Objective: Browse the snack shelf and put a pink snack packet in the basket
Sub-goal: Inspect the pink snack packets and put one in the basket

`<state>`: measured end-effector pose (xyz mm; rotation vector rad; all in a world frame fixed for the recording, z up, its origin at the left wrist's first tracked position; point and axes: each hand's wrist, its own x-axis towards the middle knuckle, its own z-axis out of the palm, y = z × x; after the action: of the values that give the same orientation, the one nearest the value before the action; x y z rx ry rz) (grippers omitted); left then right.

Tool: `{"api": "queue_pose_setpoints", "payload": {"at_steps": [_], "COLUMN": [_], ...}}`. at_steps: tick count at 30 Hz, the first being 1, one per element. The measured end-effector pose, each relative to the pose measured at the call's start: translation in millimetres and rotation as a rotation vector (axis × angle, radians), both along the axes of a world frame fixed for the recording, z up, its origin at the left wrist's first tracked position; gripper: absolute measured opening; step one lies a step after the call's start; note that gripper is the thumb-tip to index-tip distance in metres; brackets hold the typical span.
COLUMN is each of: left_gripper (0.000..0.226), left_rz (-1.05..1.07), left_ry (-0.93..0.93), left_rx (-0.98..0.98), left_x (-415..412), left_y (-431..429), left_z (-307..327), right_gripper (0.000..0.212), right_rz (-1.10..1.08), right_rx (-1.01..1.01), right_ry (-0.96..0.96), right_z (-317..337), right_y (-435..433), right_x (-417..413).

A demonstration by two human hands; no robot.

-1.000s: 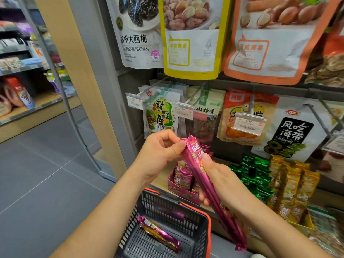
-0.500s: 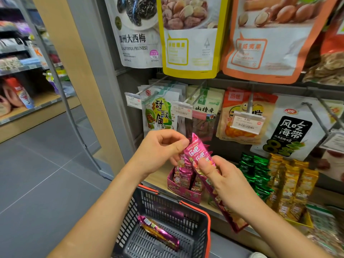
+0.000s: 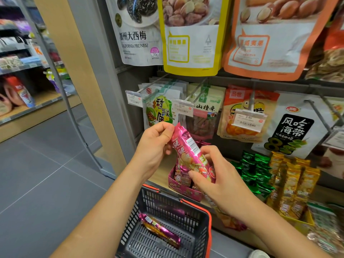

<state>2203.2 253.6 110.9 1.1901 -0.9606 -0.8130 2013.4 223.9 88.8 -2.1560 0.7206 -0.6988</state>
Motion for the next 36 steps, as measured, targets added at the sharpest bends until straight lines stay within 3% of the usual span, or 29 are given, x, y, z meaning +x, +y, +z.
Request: {"api": "queue_pose_setpoints", "payload": {"at_steps": [8, 11, 14, 17, 21, 25, 31, 36], "left_gripper": [0.028, 0.022, 0.025, 0.013, 0.015, 0.02, 0.059, 0.046], "left_rz": [-0.098, -0.007, 0.056, 0.1, 0.177, 0.135, 0.061, -0.083], "left_ry": [-0.219, -0.121, -0.017, 0.089, 0.252, 0.228, 0.33, 0.345], "left_rx": [0.034, 0.035, 0.033, -0.001, -0.022, 0.009, 0.025, 0.07], "left_x": [0.3, -2.6, -1.5, 5.0, 13.3, 6.2, -2.2, -10.5], "left_y": [5.0, 2.6, 3.5, 4.4, 4.5, 1.6, -2.2, -2.2], "left_z": [5.3, 3.4, 2.8, 6.2, 5.2, 0.7, 0.8, -1.7], "right_gripper": [0.051, 0.055, 0.061, 0.072, 0.06, 0.044, 0.032, 0.029], "right_rz": [-0.226, -0.261, -0.166, 0.003, 0.128, 0.118, 0.058, 0.012], "right_rx": [-0.324, -0.408, -0.284, -0.082, 0.097, 0.125, 0.2, 0.209], "right_ry": [0.161, 0.216, 0.164, 0.176, 0.112, -0.005, -0.084, -0.09], "right_z": [-4.4, -4.6, -4.9, -5.2, -7.3, -10.0, -8.8, -6.2], "right_y": [-0.3, 0.6, -2.0, -9.9, -10.5, -3.0, 1.4, 2.9], "right_x": [-1.4, -0.1, 0.5, -4.3, -7.6, -2.3, 2.0, 3.1]}}
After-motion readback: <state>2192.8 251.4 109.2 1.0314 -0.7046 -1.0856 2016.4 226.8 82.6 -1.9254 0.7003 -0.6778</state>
